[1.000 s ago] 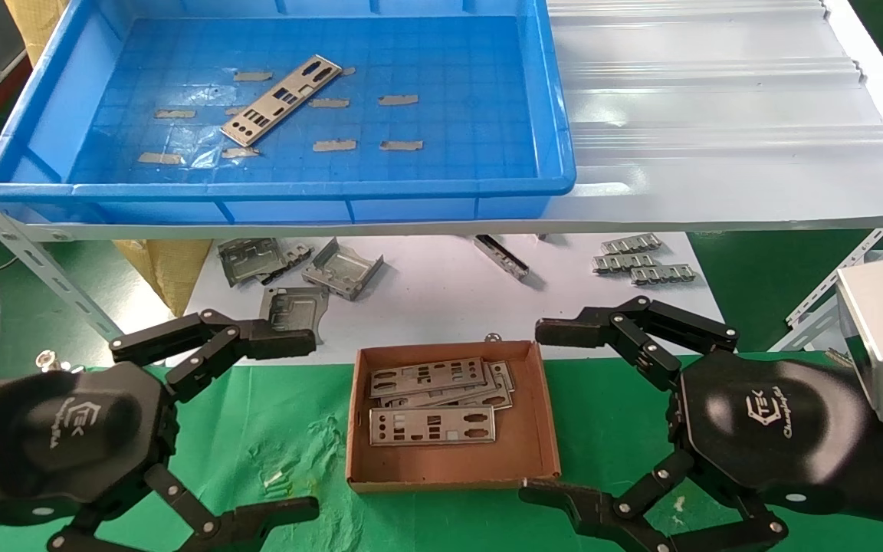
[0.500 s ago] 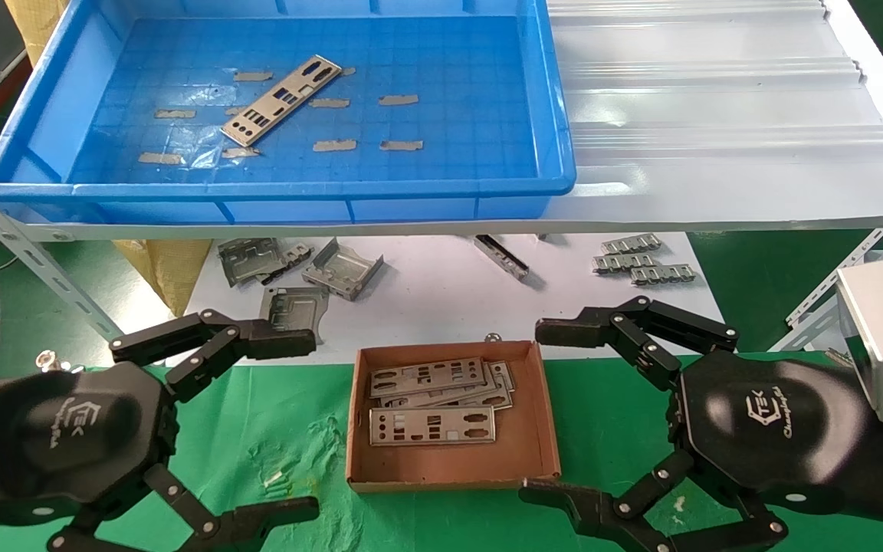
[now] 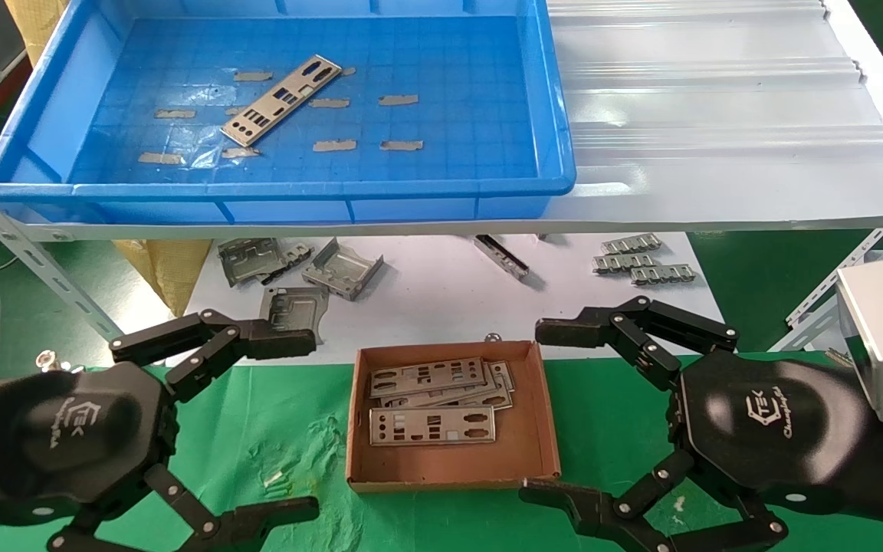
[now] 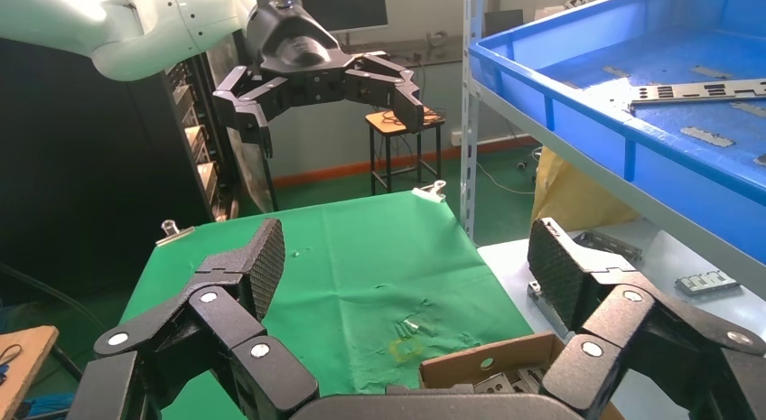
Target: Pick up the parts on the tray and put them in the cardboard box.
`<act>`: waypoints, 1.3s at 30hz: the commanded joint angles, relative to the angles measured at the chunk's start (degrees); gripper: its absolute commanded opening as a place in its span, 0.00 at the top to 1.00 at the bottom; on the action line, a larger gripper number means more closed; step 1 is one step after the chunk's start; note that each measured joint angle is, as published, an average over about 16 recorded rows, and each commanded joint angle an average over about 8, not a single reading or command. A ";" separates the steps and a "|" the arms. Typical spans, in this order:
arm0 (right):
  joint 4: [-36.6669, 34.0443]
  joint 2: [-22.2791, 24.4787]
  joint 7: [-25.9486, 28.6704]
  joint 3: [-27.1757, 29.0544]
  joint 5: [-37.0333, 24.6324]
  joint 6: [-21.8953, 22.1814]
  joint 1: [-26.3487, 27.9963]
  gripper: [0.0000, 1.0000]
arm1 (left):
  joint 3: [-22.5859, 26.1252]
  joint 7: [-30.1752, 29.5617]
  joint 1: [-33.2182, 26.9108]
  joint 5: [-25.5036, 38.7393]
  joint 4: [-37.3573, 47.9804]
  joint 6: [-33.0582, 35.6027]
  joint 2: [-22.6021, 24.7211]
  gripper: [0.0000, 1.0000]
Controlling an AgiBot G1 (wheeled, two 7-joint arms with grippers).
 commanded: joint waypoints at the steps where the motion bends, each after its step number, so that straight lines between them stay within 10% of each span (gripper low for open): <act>1: 0.00 0.00 0.00 0.00 0.00 0.00 0.00 0.00 | 0.00 0.00 0.00 0.00 0.00 0.00 0.00 0.00; 39: 0.00 0.00 0.00 0.00 0.00 0.00 0.00 0.00 | 0.00 0.00 0.00 0.00 0.00 0.00 0.00 0.00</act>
